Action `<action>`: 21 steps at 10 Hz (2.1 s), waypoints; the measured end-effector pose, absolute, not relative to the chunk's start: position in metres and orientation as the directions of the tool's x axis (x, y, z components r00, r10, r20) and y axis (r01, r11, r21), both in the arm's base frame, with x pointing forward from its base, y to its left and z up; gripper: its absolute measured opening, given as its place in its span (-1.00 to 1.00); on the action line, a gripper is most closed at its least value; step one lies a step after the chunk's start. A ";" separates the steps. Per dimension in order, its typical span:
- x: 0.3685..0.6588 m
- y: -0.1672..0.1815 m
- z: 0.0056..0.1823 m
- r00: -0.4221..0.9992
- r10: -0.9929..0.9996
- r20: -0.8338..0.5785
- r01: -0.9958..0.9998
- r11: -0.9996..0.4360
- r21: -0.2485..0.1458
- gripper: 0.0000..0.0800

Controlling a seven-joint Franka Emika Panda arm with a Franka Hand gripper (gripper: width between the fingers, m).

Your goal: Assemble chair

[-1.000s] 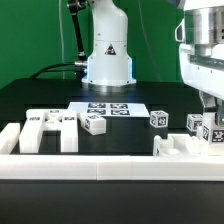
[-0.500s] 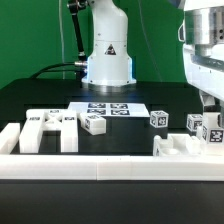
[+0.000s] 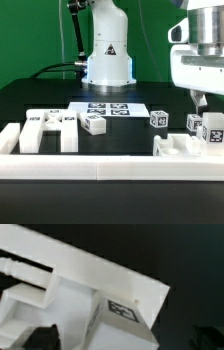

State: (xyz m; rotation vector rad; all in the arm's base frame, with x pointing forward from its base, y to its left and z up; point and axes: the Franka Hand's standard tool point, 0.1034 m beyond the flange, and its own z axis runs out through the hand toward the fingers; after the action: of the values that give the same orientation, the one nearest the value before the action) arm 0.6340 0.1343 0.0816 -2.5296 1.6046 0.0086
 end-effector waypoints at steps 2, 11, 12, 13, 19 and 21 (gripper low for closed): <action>0.634 0.134 0.082 0.565 -0.822 -0.062 -0.822 -0.555 -0.131 0.62; 0.633 0.136 0.081 0.983 -0.171 0.064 -0.165 -0.983 -0.082 0.62; 0.634 0.135 0.081 0.992 -0.104 0.070 -0.098 -0.992 -0.075 0.62; 0.634 0.134 0.081 0.996 -0.054 0.074 -0.049 -0.996 -0.071 0.62; 0.635 0.132 0.081 0.996 -0.033 0.078 -0.027 -0.997 -0.069 -0.27; 0.635 0.131 0.081 0.996 -0.051 0.076 -0.045 -0.997 -0.070 -0.27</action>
Offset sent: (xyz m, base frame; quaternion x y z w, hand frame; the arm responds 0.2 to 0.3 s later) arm -0.0024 -0.0001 -0.0040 -0.0399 0.0767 -0.2947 0.9517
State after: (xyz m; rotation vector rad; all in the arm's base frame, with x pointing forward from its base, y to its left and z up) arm 0.6346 0.1314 0.0808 -3.0703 0.0741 -0.1200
